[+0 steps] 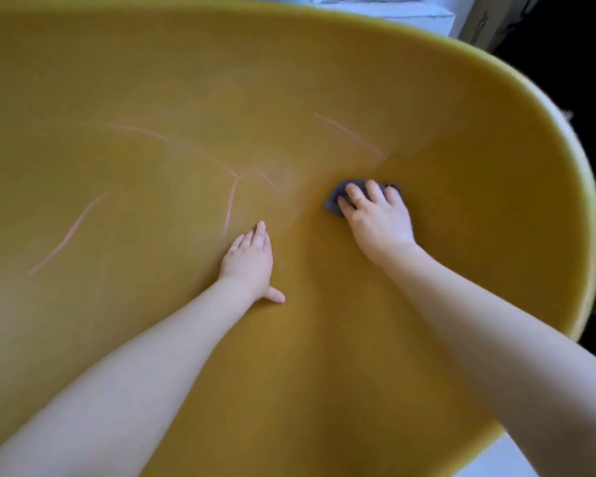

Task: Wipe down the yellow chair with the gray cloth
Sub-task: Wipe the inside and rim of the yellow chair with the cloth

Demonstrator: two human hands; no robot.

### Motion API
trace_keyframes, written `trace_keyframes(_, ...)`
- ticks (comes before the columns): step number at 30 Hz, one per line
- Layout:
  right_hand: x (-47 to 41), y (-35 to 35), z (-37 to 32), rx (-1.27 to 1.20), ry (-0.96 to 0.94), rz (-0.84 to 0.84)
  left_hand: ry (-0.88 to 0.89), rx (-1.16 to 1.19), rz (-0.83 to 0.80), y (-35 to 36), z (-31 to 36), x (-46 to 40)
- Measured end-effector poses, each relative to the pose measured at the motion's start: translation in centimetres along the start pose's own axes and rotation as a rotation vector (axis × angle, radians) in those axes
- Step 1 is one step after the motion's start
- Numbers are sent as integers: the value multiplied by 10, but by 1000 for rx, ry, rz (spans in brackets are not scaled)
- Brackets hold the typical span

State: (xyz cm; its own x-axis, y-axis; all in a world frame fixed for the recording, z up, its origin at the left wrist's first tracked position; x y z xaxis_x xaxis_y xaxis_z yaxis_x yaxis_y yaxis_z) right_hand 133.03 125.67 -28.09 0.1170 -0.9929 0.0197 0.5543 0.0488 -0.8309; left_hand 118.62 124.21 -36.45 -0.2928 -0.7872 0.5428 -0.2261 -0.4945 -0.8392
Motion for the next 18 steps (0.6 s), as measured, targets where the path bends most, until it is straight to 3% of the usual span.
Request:
trace_keyframes(3, 1, -24, 86, -14, 203, 162, 7, -37, 111, -34, 4, -2)
trace_keyframes(6, 4, -35, 118, -118, 252, 229, 11, -131, 232, -68, 14, -12)
trace_keyframes(11, -3, -14, 57, -153, 202, 203, -15, -221, 254, -82, 31, -40)
trace_keyframes(14, -10, 7, 21, -122, 112, 78, -10, -209, 268, -78, 26, -46)
trace_keyframes(18, -12, -2, 30, -59, -1, 98, 6, -201, 266, -78, 26, -46)
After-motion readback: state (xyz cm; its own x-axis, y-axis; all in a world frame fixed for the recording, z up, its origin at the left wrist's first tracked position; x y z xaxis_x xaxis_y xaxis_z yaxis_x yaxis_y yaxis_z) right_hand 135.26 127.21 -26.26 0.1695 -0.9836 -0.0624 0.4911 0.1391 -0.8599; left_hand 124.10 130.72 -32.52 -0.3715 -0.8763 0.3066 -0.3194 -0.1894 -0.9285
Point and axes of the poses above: each hand's wrist, its own x-axis away from the middle knuckle, its own y-axis out of the palm, z = x × y, the point moved 10 cm from there along -x, towards the middle knuckle, and after that the axes turned 13 degrees about -z, right-handed, at the moved point
